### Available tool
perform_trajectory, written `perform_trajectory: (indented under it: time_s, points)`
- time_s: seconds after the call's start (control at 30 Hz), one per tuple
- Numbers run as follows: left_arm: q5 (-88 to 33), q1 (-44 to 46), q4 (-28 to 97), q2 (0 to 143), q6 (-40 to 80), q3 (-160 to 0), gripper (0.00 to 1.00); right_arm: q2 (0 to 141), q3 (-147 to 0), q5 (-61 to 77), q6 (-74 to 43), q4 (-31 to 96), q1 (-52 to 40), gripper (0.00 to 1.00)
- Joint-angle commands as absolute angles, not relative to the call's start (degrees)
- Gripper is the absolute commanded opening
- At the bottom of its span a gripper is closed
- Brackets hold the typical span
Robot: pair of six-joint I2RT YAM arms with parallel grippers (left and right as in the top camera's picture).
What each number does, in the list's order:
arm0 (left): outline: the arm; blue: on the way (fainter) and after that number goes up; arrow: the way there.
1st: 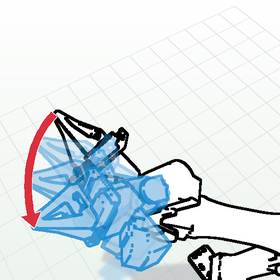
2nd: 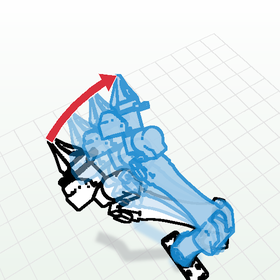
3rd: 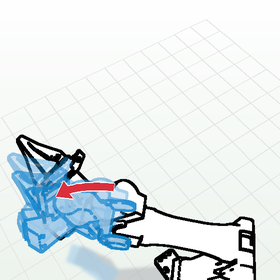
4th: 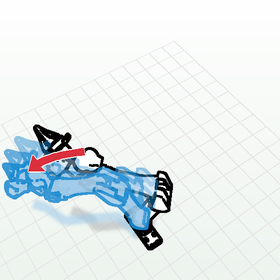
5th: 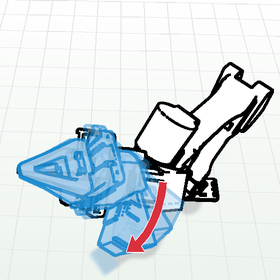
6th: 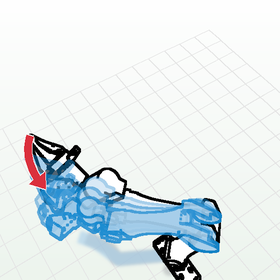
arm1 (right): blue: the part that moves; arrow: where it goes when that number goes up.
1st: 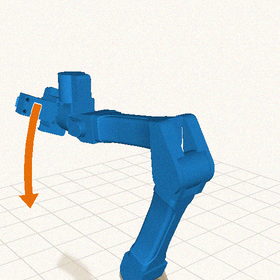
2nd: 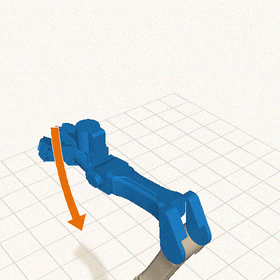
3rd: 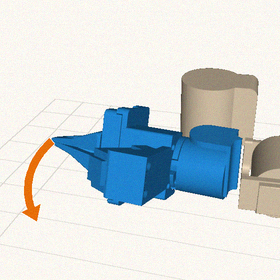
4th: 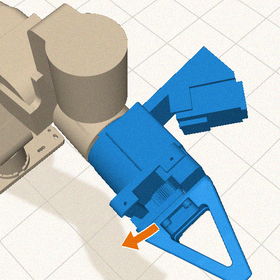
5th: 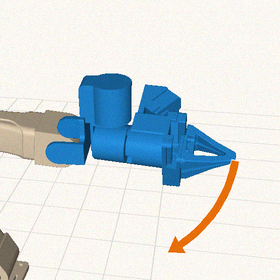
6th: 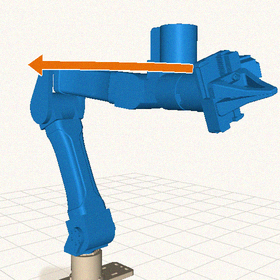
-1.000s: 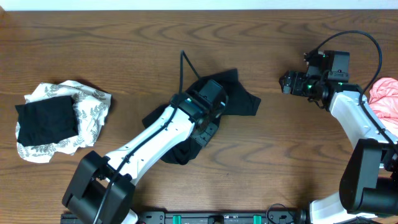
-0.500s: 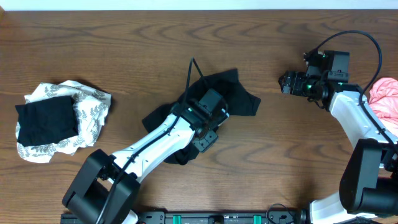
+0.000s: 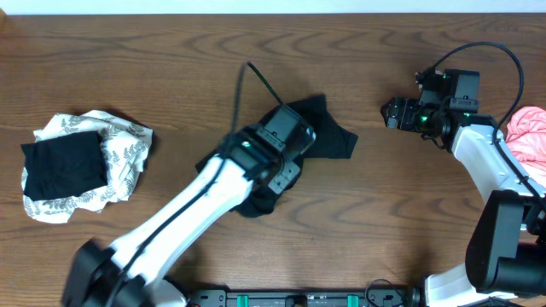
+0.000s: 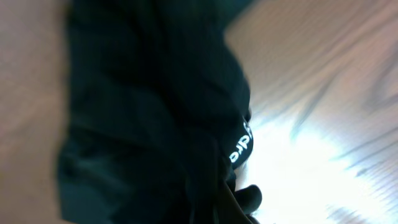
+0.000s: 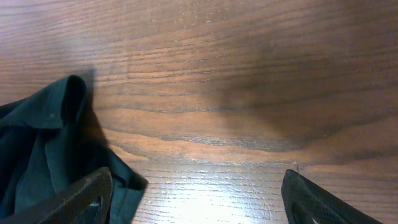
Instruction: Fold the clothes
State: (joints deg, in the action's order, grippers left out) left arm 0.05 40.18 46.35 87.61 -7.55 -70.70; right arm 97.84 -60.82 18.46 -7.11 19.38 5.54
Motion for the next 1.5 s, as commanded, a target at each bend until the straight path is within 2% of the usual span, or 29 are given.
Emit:
perform_trajectory:
  time_s: [0.0,0.13,0.3,0.57,0.7,0.83,0.9,0.93,1.17,1.3,1.47]
  points:
    - [0.6,40.1,47.7,82.3,-4.5,-75.6,0.06,97.4,-61.5,19.1,-7.7,19.4,5.6,0.85]
    - [0.6,40.1,49.4,77.8,-4.2,-79.5,0.06,97.4,-61.5,20.3,-6.1,19.2,5.6,0.86]
    - [0.4,40.1,54.7,73.5,-4.2,-84.1,0.06,97.4,-61.5,37.0,10.0,18.7,4.5,0.83]
    - [0.5,40.1,59.6,67.7,-4.4,-90.4,0.06,97.4,-61.5,38.2,9.9,15.8,-2.8,0.82]
    - [0.5,40.1,60.4,66.0,-4.4,-91.0,0.06,97.4,-61.5,33.7,7.5,13.0,-7.8,0.83]
    - [0.4,40.1,60.9,65.6,-4.4,-91.0,0.06,98.3,-61.5,31.4,5.2,11.5,-12.6,0.72]
    - [0.5,40.1,60.8,65.6,-4.4,-91.0,0.06,99.3,-61.5,29.1,4.6,11.9,-14.5,0.55]
    - [0.5,40.1,60.8,65.5,-4.4,-91.0,0.06,99.8,-61.5,27.6,3.9,12.2,-15.3,0.52]
    - [0.3,40.1,56.4,65.5,-3.7,-91.5,0.06,104.0,-61.5,25.5,2.8,12.4,-16.0,0.35]
    - [-6.2,40.1,47.1,68.2,-3.8,-91.5,0.06,102.8,-61.5,15.3,-5.0,12.6,-12.3,0.38]
    - [-18.9,40.2,32.4,76.8,-3.7,-92.3,0.06,97.3,-61.5,13.4,-7.8,16.3,-3.4,0.38]
